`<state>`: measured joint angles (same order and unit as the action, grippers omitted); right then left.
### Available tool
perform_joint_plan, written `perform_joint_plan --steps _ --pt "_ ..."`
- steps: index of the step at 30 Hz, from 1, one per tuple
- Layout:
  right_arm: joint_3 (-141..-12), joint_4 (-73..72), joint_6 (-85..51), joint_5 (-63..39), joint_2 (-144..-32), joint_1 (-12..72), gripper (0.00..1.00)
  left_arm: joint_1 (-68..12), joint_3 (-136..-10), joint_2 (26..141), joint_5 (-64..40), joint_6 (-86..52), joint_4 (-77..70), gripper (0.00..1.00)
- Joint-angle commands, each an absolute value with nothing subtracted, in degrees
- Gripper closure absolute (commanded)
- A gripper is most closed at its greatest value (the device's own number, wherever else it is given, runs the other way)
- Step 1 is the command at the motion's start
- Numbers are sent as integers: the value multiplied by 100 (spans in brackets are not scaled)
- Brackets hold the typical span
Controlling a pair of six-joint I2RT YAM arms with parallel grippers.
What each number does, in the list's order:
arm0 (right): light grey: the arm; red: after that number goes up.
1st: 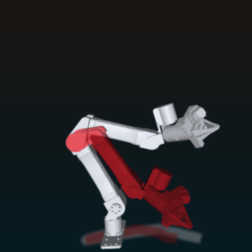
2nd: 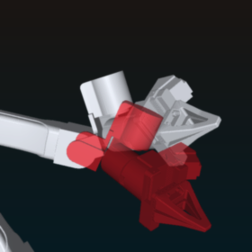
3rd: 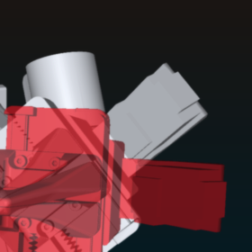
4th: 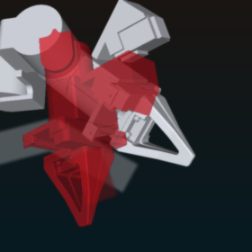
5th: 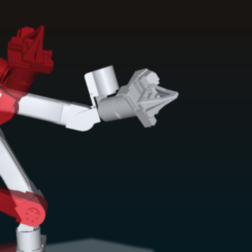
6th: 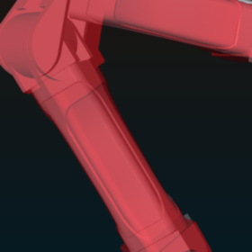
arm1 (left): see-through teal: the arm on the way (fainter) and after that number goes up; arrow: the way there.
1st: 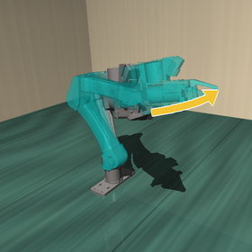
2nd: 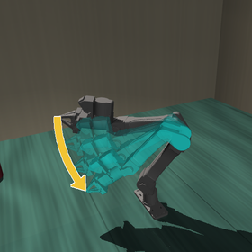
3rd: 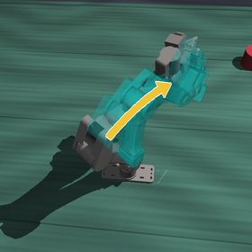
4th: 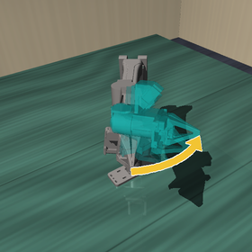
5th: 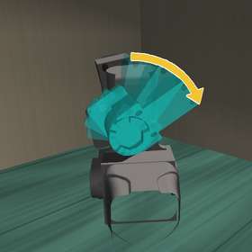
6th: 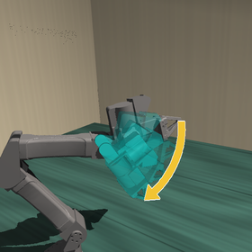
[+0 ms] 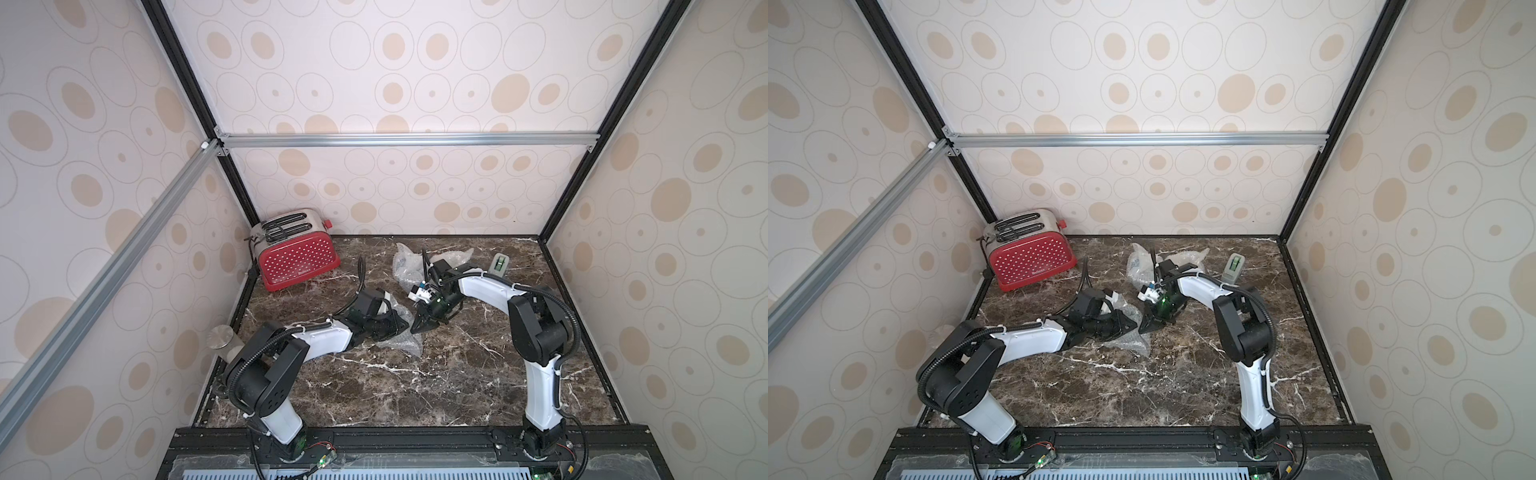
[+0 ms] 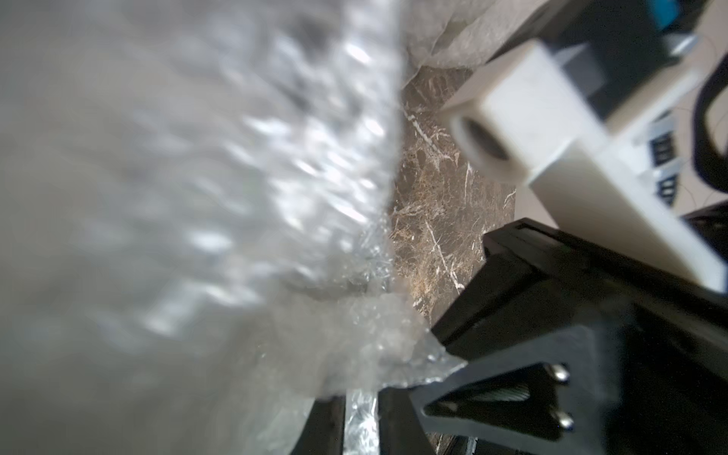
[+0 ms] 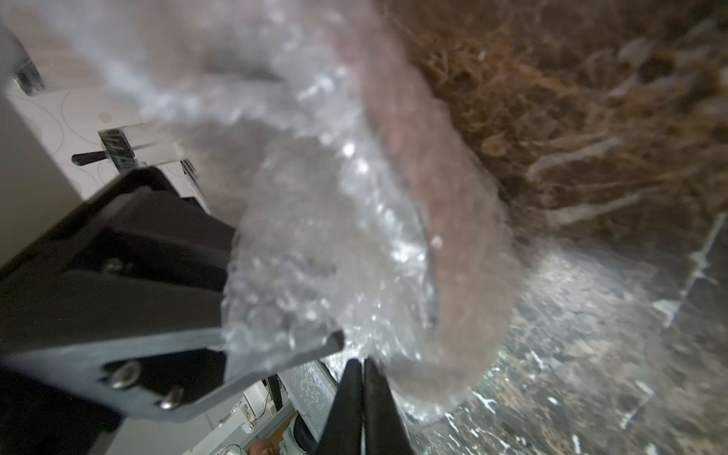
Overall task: Wrap bowls in bubble wrap
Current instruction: Stick the tape on the bubble wrap.
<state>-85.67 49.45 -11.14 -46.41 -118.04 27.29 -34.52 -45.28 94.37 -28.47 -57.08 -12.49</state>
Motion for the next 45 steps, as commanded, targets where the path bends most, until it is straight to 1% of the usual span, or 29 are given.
perform_joint_plan --steps 1,8,17,23,27,35,40,45 --pt "-8384 4707 -1183 -4670 -11774 2533 93 -3489 -4694 9521 -2878 -5572 -1081 83" --pt "-8359 4841 -1030 -4928 -11461 2461 92 -3485 -4726 9588 -2899 -5555 -1068 83" --pt "-8081 5025 -941 -4922 -11066 2438 92 -3459 -4903 9550 -2931 -5478 -884 82" --pt "-7844 4937 -945 -4800 -11086 2439 92 -3451 -4922 9479 -2928 -5441 -783 82" --pt "-7858 4836 -943 -4637 -11310 2421 93 -3439 -4931 9375 -2910 -5425 -705 82" --pt "-7957 4441 -1229 -4860 -11590 2491 93 -3370 -4972 9025 -2795 -5368 -404 81" --pt "-7944 4294 -1324 -4895 -11542 2496 93 -3331 -5066 8789 -2752 -5287 -134 78" --pt "-8004 4318 -1344 -4895 -11224 2495 93 -3217 -5046 8422 -2673 -5214 156 76"
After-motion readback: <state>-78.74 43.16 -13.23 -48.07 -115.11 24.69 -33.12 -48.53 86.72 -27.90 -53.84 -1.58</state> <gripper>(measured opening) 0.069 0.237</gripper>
